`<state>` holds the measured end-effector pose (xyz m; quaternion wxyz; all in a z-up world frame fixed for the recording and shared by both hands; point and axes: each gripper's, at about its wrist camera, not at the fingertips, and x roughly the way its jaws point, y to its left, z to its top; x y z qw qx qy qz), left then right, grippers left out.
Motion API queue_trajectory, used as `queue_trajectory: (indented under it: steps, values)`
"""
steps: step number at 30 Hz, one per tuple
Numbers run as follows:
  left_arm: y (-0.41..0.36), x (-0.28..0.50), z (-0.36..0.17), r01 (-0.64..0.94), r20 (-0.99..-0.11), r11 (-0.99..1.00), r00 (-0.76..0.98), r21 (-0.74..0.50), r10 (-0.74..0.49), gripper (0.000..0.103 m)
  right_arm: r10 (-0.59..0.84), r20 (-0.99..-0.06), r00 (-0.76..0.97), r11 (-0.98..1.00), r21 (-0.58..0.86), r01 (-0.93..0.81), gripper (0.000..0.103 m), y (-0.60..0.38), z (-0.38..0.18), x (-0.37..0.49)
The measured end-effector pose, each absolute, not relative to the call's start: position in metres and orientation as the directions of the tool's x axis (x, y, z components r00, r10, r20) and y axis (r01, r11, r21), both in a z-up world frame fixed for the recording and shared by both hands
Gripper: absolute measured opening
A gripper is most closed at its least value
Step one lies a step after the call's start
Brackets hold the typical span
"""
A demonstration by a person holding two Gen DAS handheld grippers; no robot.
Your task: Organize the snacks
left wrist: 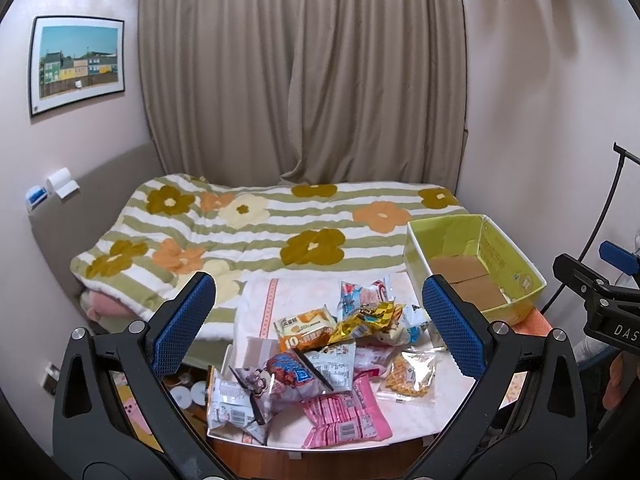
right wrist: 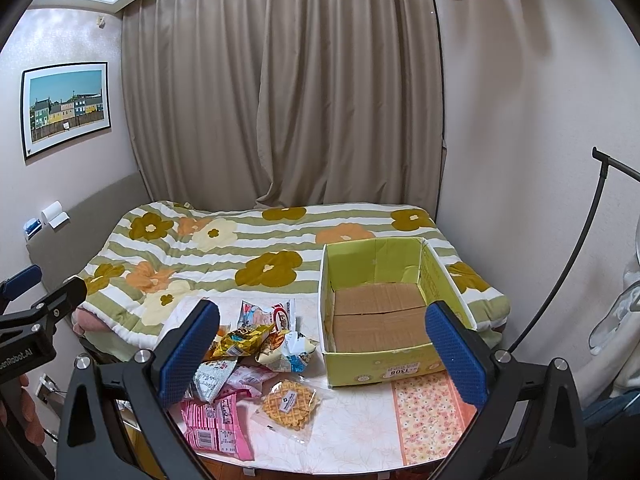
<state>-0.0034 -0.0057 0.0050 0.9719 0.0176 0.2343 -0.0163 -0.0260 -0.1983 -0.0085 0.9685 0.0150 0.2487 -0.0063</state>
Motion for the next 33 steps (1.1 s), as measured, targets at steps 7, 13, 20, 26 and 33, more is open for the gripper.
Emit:
queue_trajectory:
  steps: [7,13,20,26,33]
  values:
    - [-0.006,-0.002,0.005,0.038,-0.459,0.999,0.888,0.028,-0.021,0.102,-0.003,-0.483,0.876,0.999,0.027,0.019,0.102,-0.198,-0.008,-0.026]
    - [-0.007,-0.001,0.007,0.034,-0.462,0.999,0.887,0.025,-0.018,0.102,-0.001,-0.485,0.875,0.999,0.029,0.017,0.102,-0.198,-0.009,-0.026]
    - [-0.001,0.008,0.001,0.044,-0.519,0.998,0.855,0.044,-0.015,0.102,0.037,-0.544,0.838,0.999,0.041,-0.017,0.103,-0.195,-0.008,-0.017]
    - [0.012,0.023,-0.042,0.084,-0.623,0.991,0.782,0.102,-0.002,0.102,0.091,-0.638,0.764,0.996,0.069,-0.061,0.103,-0.197,-0.052,0.006]
    - [0.030,0.062,-0.108,0.252,-0.768,0.958,0.638,0.139,-0.057,0.102,0.091,-0.742,0.664,0.993,0.118,-0.005,0.103,-0.191,-0.110,0.033]
